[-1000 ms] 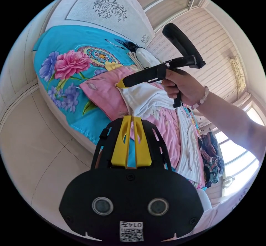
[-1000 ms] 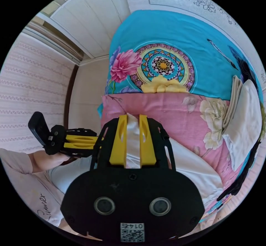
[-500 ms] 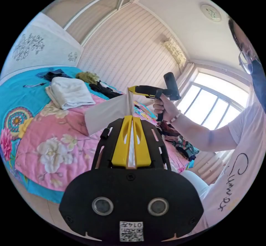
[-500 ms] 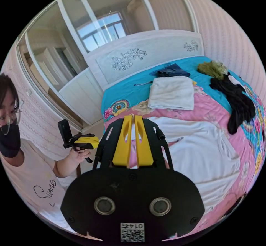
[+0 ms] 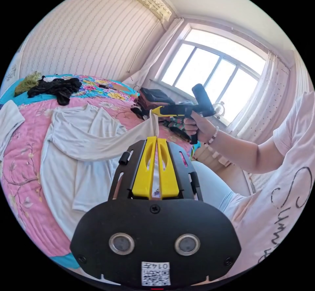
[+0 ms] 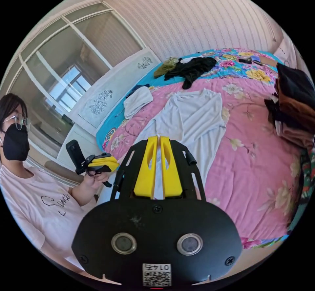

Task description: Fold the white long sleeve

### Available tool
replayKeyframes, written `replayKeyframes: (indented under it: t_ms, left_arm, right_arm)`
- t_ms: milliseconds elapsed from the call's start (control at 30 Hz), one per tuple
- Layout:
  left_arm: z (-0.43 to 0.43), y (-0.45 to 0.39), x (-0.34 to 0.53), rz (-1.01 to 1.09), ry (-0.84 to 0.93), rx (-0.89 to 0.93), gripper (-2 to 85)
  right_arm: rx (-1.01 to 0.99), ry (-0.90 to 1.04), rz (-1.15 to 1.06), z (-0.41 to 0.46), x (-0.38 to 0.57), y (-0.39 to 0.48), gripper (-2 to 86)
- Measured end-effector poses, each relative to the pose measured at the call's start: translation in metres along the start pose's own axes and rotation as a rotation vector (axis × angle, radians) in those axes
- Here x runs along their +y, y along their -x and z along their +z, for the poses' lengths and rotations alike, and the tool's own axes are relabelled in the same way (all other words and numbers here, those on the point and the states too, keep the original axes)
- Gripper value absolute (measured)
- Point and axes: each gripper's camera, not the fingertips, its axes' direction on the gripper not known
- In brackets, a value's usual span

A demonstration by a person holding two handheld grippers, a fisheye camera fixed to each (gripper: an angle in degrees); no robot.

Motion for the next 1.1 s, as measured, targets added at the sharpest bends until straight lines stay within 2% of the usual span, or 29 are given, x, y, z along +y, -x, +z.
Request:
replayKeyframes:
  t_ms: [200, 333, 433, 533, 567, 633, 733, 833, 967, 1033, 1100]
  left_arm:
    - [0.066, -0.003, -0.006, -0.015, 0.206, 0.043, -0.6]
    - [0.083, 0.008, -0.010, -0.061, 0.274, 0.170, 2.5]
    - [0.068, 0.029, -0.024, -0.048, 0.295, 0.123, 5.5]
    - [0.043, 0.074, -0.049, -0.038, 0.273, -0.115, 6.3]
    - [0.037, 0.098, -0.061, -0.043, 0.266, -0.244, 6.3]
    - [0.032, 0.136, -0.080, -0.075, 0.266, -0.378, 6.3]
    - [0.037, 0.185, -0.113, -0.117, 0.253, -0.495, 6.5]
    - [0.050, 0.217, -0.140, -0.138, 0.242, -0.511, 7.4]
    - [0.080, 0.255, -0.156, -0.171, 0.345, -0.533, 8.0]
    - [0.086, 0.265, -0.157, -0.169, 0.371, -0.516, 6.9]
    - [0.083, 0.269, -0.159, -0.163, 0.354, -0.481, 4.6]
  right_arm:
    - [-0.013, 0.109, 0.196, 0.003, 0.050, -0.074, 1.1]
    - [0.006, 0.337, 0.320, 0.013, 0.075, -0.115, 2.2]
    - [0.112, 0.442, 0.368, -0.002, 0.075, -0.133, 4.1]
    - [0.214, 0.374, 0.234, -0.013, 0.031, -0.125, 4.9]
    - [0.200, 0.330, 0.150, -0.008, 0.002, -0.119, 5.1]
    - [0.118, 0.275, 0.037, 0.009, -0.048, -0.113, 5.6]
    - [-0.006, 0.223, -0.073, 0.055, -0.135, -0.108, 6.8]
    - [-0.022, 0.222, -0.116, 0.107, -0.207, -0.105, 7.9]
    - [0.037, 0.243, 0.010, 0.164, -0.268, -0.128, 8.9]
    - [0.035, 0.315, 0.041, 0.180, -0.282, -0.137, 6.7]
    - [0.031, 0.304, 0.033, 0.179, -0.294, -0.136, 2.4]
